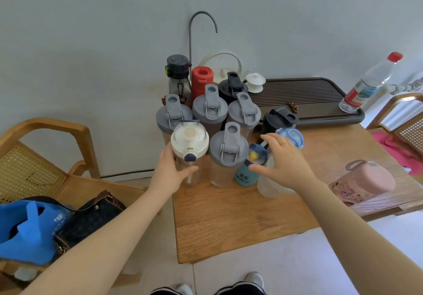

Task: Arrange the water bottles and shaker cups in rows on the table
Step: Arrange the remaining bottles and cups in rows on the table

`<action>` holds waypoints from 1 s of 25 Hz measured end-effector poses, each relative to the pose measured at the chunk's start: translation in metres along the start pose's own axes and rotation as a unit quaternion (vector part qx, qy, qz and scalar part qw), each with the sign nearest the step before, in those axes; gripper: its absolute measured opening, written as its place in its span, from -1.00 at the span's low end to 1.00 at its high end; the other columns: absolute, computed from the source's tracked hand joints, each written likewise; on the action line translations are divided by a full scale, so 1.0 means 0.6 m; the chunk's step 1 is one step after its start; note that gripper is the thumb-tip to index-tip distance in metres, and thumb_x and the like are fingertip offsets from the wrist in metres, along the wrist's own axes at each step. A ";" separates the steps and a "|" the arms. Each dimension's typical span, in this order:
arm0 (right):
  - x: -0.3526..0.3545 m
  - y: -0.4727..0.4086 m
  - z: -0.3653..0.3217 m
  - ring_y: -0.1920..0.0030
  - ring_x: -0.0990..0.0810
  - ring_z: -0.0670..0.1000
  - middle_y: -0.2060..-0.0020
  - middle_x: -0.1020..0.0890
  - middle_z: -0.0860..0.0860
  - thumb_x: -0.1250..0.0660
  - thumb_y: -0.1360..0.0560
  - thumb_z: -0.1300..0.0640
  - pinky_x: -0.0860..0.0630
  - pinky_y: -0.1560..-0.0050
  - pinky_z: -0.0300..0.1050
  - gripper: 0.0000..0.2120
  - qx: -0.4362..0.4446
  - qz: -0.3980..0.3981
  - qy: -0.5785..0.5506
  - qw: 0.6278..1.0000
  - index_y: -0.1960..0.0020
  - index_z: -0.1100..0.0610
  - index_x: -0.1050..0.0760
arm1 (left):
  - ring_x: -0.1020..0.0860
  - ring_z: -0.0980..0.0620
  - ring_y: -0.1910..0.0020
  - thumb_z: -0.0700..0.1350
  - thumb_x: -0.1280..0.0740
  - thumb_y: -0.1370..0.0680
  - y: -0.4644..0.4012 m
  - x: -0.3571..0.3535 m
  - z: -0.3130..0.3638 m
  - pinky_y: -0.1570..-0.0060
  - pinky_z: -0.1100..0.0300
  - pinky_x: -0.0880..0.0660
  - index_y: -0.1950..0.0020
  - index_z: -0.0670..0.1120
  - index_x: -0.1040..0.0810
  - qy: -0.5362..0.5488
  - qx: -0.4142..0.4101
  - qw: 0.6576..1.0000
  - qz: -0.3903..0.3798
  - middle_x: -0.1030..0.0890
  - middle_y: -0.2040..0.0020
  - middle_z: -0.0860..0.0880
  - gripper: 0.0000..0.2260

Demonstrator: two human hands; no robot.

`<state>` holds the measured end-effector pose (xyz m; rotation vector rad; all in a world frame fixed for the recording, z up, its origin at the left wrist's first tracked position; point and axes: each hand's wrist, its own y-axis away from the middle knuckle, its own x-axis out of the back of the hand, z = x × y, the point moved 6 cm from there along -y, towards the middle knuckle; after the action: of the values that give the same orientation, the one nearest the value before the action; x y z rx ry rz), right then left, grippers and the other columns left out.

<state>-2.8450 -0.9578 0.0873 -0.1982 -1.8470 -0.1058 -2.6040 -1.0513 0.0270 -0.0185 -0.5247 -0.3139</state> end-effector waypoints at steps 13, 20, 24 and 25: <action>-0.016 0.020 0.041 -0.37 -0.25 0.08 -0.37 -0.29 0.02 -0.37 -0.36 -0.15 -0.20 -0.36 -0.05 -0.19 0.158 -0.146 0.151 0.965 -0.48 0.00 -0.06 | -0.43 0.18 0.32 -0.03 -0.28 -0.52 0.092 -0.109 0.108 0.25 0.24 -0.36 0.29 -0.02 -0.46 -0.150 -0.146 0.970 -0.126 -0.47 0.29 0.11 -0.81; 0.065 -0.083 0.125 -0.41 -0.25 0.17 -0.39 -0.33 0.11 -0.30 -0.43 0.22 -0.22 -0.39 0.03 -0.43 0.148 -0.083 0.013 0.985 -0.42 0.07 -0.26 | -0.29 0.01 -0.36 0.08 -0.36 -0.45 0.078 -0.243 0.233 -0.22 0.08 -0.40 -0.39 -0.02 -0.27 -0.248 -0.284 0.916 -0.138 -0.30 -0.42 -0.04 -0.43; 0.016 -0.095 0.145 -0.36 -0.27 0.20 -0.44 -0.18 0.06 -0.34 -0.44 0.09 -0.32 -0.32 0.06 -0.41 0.199 -0.200 0.113 0.953 -0.41 -0.07 -0.21 | -0.12 -0.03 -0.45 0.18 -0.38 -0.39 0.066 -0.302 0.238 -0.30 0.08 -0.28 -0.48 0.05 -0.04 -0.328 -0.195 0.908 -0.173 -0.06 -0.51 -0.02 -0.22; 0.019 -0.095 0.148 -0.31 -0.30 0.19 -0.41 -0.20 0.06 -0.36 -0.43 0.05 -0.37 -0.27 0.06 -0.43 0.212 -0.187 0.127 0.951 -0.38 -0.08 -0.24 | -0.13 -0.05 -0.44 0.20 -0.40 -0.36 0.066 -0.312 0.241 -0.30 0.07 -0.27 -0.48 0.07 -0.03 -0.333 -0.186 0.909 -0.167 -0.07 -0.50 -0.03 -0.18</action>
<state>-2.9427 -0.9975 0.0751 0.4508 -1.5877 0.0066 -2.8162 -0.9455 0.0621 -0.4239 -1.1469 -0.7532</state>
